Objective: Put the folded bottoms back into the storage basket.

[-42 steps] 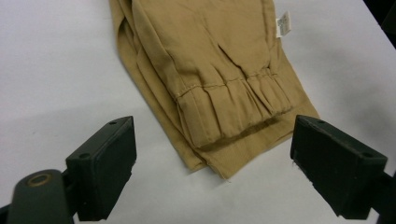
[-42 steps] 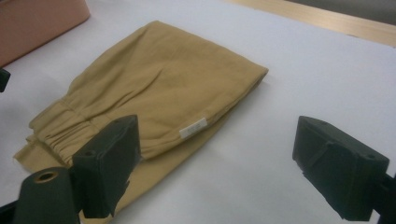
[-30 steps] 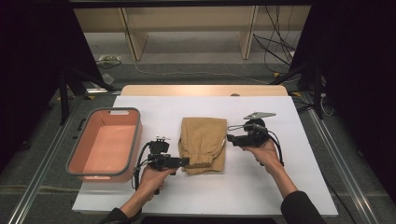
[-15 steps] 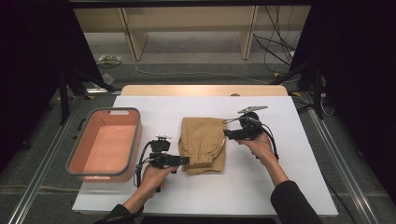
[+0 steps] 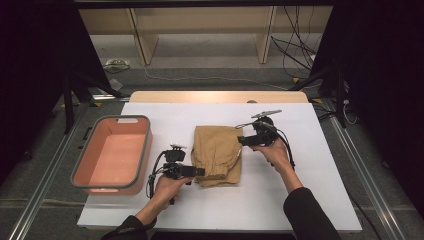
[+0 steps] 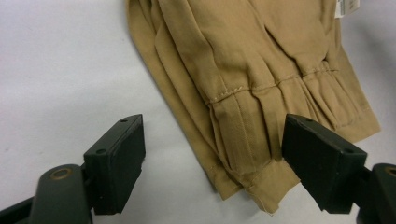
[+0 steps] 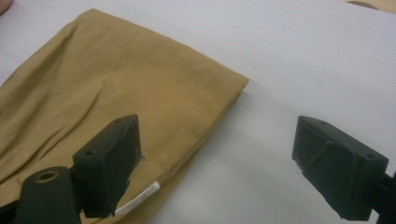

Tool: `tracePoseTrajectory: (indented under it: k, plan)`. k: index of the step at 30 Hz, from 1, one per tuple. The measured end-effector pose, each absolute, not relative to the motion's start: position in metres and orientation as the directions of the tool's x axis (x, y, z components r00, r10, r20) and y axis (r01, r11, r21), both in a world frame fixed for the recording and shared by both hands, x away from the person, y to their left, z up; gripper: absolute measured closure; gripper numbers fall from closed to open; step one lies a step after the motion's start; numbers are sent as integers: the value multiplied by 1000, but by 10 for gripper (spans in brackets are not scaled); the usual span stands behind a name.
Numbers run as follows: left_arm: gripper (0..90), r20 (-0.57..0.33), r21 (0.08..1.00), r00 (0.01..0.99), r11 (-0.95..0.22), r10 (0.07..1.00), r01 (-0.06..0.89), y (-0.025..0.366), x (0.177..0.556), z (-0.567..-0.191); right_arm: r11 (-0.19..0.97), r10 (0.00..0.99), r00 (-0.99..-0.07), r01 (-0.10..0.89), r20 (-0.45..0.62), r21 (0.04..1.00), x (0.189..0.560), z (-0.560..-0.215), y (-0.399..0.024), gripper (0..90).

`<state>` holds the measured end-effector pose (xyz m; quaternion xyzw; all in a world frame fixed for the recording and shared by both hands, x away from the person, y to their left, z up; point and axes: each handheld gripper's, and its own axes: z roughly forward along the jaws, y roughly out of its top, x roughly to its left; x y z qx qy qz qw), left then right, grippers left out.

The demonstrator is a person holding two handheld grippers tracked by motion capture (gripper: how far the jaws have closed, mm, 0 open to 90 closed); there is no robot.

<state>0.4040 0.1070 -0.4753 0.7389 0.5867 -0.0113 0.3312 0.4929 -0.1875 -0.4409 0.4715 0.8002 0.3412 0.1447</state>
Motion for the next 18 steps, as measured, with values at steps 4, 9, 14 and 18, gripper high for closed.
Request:
tracePoseTrajectory:
  k: [4,9,14,18]
  plan:
    - [243,-409,478,312,-90,857,874,105,404,-476,317,858,-505,665,94,677,496,-441,-187,163]
    - [305,-408,482,325,-101,853,870,102,404,-476,311,863,-494,679,101,665,502,-444,-185,164]
    - [371,-398,491,337,-112,853,864,97,404,-476,305,867,-484,701,117,644,508,-449,-181,165]
    - [443,-390,494,342,-119,855,861,93,403,-477,319,867,-486,714,113,624,512,-454,-177,167]
